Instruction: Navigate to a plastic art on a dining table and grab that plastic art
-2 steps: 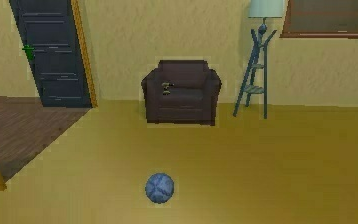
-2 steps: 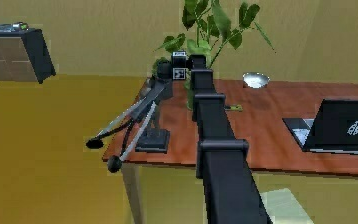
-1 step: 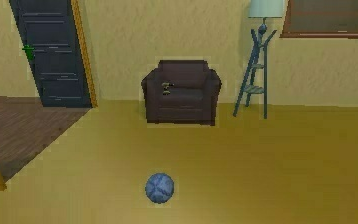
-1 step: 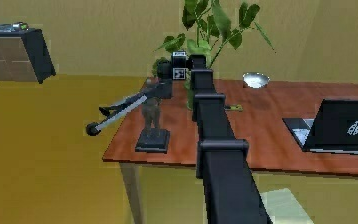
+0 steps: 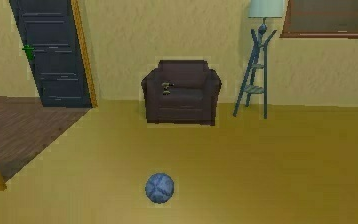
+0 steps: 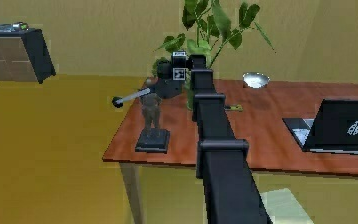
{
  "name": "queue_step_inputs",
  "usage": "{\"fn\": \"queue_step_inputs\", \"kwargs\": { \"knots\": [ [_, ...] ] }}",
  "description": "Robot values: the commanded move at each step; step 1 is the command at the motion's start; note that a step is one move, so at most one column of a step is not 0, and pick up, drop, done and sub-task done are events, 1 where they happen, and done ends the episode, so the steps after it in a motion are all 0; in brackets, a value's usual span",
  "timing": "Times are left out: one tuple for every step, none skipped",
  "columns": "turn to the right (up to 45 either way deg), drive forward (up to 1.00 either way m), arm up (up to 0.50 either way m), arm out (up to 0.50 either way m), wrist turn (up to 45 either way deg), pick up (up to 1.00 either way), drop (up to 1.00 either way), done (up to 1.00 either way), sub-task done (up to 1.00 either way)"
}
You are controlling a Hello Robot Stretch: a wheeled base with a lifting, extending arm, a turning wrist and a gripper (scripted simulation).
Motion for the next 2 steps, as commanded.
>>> {"fn": "queue_step_inputs", "kwargs": {
  "knots": [
    [0.0, 0.00, 0.00, 0.00, 36.0, 0.00, 0.00, 0.00, 0.00],
    [0.0, 0.00, -0.30, 0.00, 0.0, 0.00, 0.00, 0.00, 0.00]
  ]
}}
